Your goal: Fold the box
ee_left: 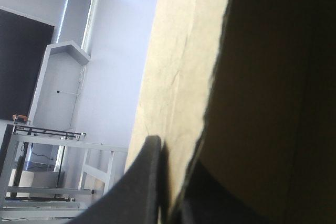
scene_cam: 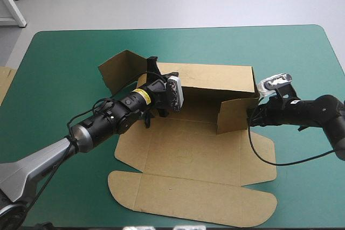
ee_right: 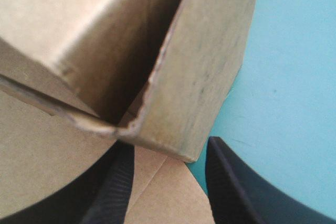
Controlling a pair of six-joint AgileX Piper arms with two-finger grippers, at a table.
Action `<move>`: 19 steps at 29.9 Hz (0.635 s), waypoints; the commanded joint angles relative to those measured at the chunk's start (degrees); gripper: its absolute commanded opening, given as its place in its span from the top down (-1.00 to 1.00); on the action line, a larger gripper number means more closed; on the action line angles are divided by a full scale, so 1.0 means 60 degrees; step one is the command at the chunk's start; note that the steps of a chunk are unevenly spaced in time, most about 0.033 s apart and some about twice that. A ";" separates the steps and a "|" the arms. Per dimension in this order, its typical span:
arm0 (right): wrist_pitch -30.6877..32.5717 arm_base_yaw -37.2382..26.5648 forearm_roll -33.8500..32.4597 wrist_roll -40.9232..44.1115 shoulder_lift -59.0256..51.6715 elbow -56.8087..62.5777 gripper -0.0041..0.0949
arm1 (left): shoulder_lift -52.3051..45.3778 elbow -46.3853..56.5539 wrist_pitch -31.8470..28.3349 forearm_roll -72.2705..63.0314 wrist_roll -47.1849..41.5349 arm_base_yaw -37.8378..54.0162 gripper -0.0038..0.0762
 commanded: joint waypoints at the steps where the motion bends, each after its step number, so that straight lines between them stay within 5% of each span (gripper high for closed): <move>1: -0.0740 0.0006 0.0902 -0.0621 -0.0098 -0.0271 -0.02 | -0.0022 0.0067 0.1510 -0.0340 -0.0302 -0.0127 0.93; 6: -0.0838 0.0006 0.1342 -0.0761 0.0134 -0.0075 -0.27 | -0.0022 0.0067 0.1632 -0.0340 -0.0302 -0.0127 0.93; 19: -0.1879 0.0006 0.2959 -0.2612 -0.0624 0.1155 -0.16 | -0.0017 0.0067 0.1501 -0.0356 -0.0302 -0.0127 0.93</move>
